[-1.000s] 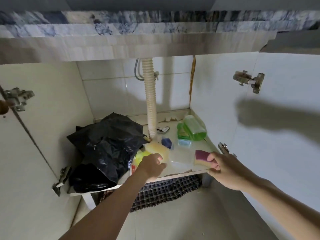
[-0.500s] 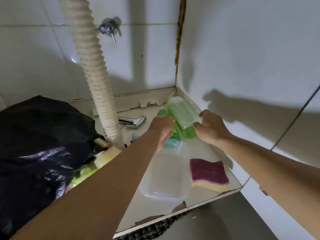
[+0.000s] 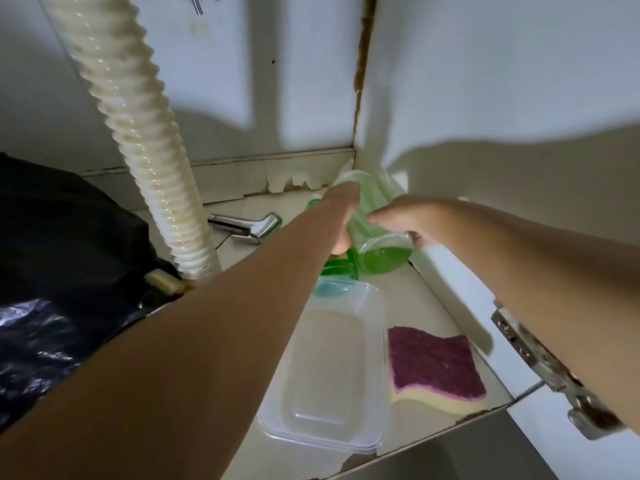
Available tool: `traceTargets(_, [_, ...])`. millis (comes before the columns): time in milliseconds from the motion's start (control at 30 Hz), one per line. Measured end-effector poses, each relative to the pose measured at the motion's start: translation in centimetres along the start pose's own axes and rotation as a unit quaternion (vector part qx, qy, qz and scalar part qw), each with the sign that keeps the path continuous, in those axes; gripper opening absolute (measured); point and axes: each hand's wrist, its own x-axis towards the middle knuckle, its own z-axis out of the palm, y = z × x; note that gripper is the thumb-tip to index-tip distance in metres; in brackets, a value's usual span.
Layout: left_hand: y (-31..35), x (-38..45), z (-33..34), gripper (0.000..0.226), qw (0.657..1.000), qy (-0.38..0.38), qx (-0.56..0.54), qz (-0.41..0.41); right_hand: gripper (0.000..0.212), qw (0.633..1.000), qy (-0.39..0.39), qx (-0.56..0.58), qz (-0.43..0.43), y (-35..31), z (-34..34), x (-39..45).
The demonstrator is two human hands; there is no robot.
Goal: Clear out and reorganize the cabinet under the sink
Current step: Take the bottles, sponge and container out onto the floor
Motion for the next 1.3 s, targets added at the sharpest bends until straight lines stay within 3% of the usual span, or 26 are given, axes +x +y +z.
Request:
traceTargets(233, [0.3,-0.7,0.0,0.054,0.997,-0.008,0.069,-0.026,0.075,0.966,-0.098,0.213,0.108,3.7,1.2,-1.0])
traceTargets(433, [0.4,-1.4,0.2,0.063,0.993,-0.009,0.112,-0.041,0.074,0.950,-0.082,0.285,0.099,4.2,1.7,-1.8])
traceTargets(633, [1.3,-3.6,0.9,0.053,0.996,-0.015,0.086,-0.010,0.045,0.935,-0.028,0.342,0.090,3.6,-1.4,-4.8])
traceTargets(833, [1.6,-6.0,0.7,0.048,0.999,0.003,0.026,0.020,0.069,0.920,0.023,0.387,0.049,4.3,-2.9,-8.5])
traceTargets(1000, [2.0,-11.3,0.4,0.057,0.997,-0.059,-0.021,0.038,0.047,0.899,0.009,0.437,-0.022,5.4,-4.9,-15.1])
traceTargets(1133, [0.9,-17.0,0.0,0.073,0.990,-0.118,-0.060,0.054,0.072,0.910,-0.038,0.407,-0.075,7.6,-5.1,-22.9])
traceTargets(1300, [-4.7,-24.8,-0.6,0.105,0.990,-0.090,-0.010,0.108,0.048,0.936,-0.170,0.288,-0.107,9.7,-5.1,-31.1])
